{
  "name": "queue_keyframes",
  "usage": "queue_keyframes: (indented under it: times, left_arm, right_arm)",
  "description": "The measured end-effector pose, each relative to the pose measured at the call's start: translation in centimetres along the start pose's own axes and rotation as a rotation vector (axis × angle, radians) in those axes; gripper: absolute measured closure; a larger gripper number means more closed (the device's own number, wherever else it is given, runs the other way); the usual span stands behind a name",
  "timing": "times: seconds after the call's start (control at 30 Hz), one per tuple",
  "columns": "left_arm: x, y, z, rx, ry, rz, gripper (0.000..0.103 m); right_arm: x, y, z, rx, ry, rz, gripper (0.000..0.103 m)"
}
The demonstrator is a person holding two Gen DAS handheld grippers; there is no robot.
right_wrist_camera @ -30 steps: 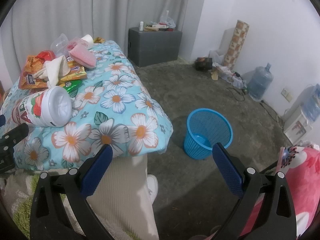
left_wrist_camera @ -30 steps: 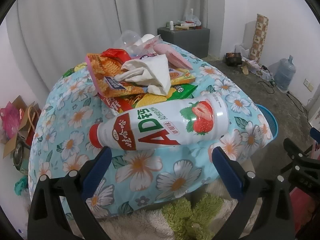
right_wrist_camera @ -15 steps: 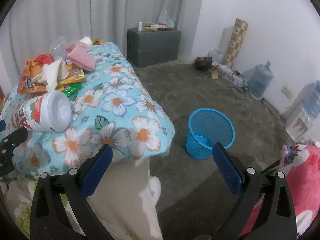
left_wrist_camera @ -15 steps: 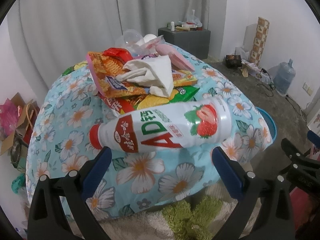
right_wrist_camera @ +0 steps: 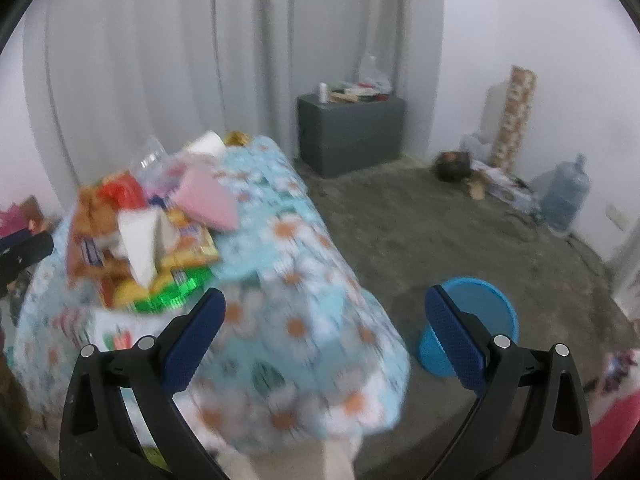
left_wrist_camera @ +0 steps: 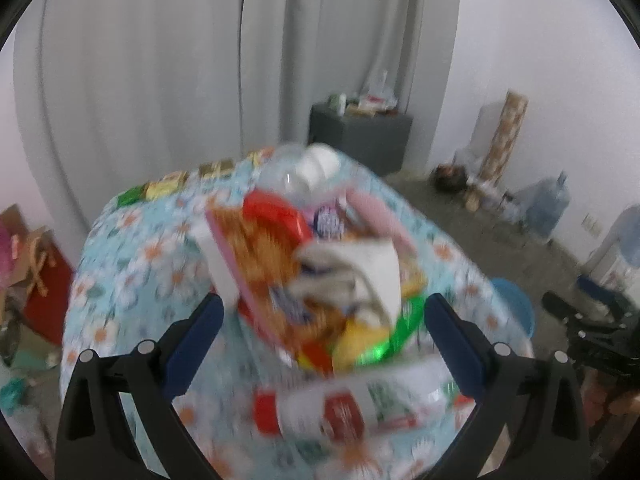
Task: Collect trash
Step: 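Reach into the trash pile and grasp the white paper cup with the right gripper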
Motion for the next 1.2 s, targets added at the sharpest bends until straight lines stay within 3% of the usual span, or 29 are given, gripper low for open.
queue_keyframes:
  times: [0.1,0.27,0.4,0.53,0.67,0.8,1.03,1.1,1.2]
  left_arm:
    - [0.6,1.9,2.4,-0.084,-0.06,-0.129,0.004]
    - [3.6,4.5,7.0,-0.119,-0.012,-0.102,0.004]
    - [7.2,5.7,11.7,-0.099,0.016,-0.083,0.004]
    - [12.7,6.3,15.1,-0.09,0.125,-0.098,0.008]
    - [18.5,7.0,15.0,-0.124,0.32,-0.115,0.026]
    - [21.5,7.4,13.9,-0.192,0.463,-0.139,0.036]
    - [22.0,9.1,12.9,-0.236,0.518,-0.17,0.049]
    - [21.8,9.3,13.0,-0.249,0.515,-0.183,0.062]
    - [21.3,9.5,13.1,-0.263,0.523,-0.204,0.081]
  right_arm:
    - [1.5,0.6,2.0,0.027,0.011,0.077,0.008]
    - [4.8,1.3,6.0,0.083,0.047,0.231,0.008]
    - [9.1,2.9,10.8,0.162,0.147,0.441,0.009]
    - [15.7,6.3,14.9,0.211,0.3,0.611,0.011]
    - [22.0,9.9,17.5,0.257,0.437,0.733,0.018]
    - [27.4,13.0,18.7,0.256,0.51,0.752,0.025]
    - [31.7,17.3,18.3,0.148,0.596,0.733,0.03]
    - [32.0,18.0,17.8,0.117,0.634,0.738,0.035]
    - [31.7,18.7,16.9,0.062,0.681,0.736,0.051]
Point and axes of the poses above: each gripper's, at about its wrist camera, not at the fingertips, and x roughly the way its jaws point, y to its left, z to its top, the point moved 6 cm from there along x, roughly the way its jaws point, and after that the axes turned 9 degrees about x, right-handed, at the moved point
